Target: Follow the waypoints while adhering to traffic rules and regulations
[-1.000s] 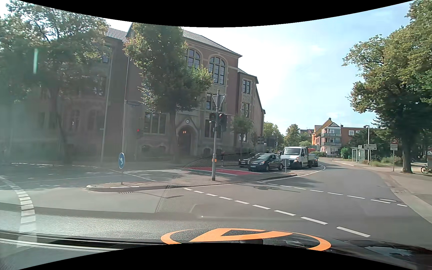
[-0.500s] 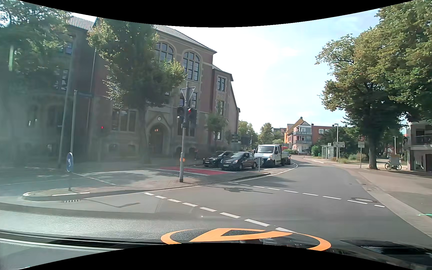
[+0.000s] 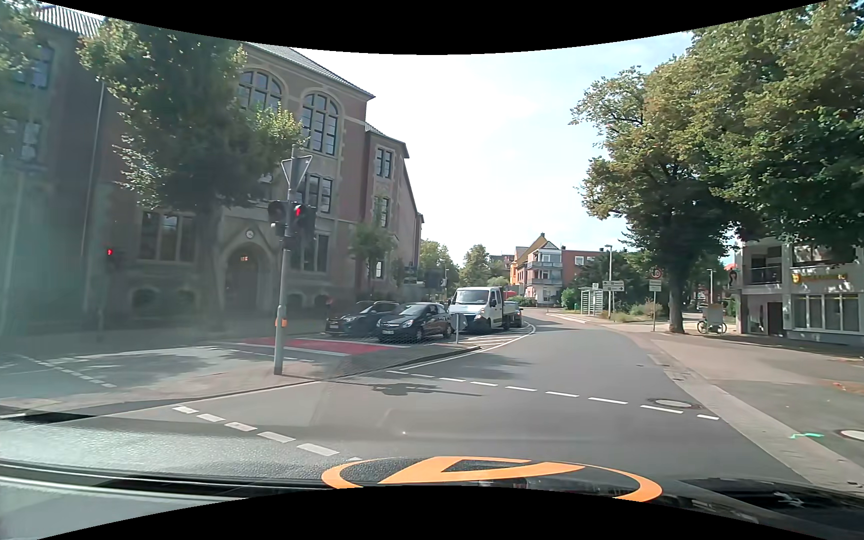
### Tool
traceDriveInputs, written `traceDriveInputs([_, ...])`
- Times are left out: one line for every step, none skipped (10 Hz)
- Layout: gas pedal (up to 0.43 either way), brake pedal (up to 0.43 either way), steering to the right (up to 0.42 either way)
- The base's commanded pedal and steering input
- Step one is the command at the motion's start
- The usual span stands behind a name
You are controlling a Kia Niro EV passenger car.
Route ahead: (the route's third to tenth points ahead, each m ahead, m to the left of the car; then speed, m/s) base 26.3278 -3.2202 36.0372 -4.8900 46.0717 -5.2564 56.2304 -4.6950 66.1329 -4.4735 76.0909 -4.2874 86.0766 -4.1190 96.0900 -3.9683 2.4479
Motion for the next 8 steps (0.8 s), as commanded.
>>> traceDriveInputs([0.138, 0.0, 0.452])
traceDriveInputs([0.15, 0.0, 0.425])
traceDriveInputs([0.169, 0.0, 0.391])
traceDriveInputs([0.177, 0.0, 0.346])
traceDriveInputs([0.189, 0.0, 0.304])
traceDriveInputs([0.189, 0.0, 0.264])
traceDriveInputs([0.197, 0.0, 0.221])
traceDriveInputs([0.209, 0.0, 0.177])
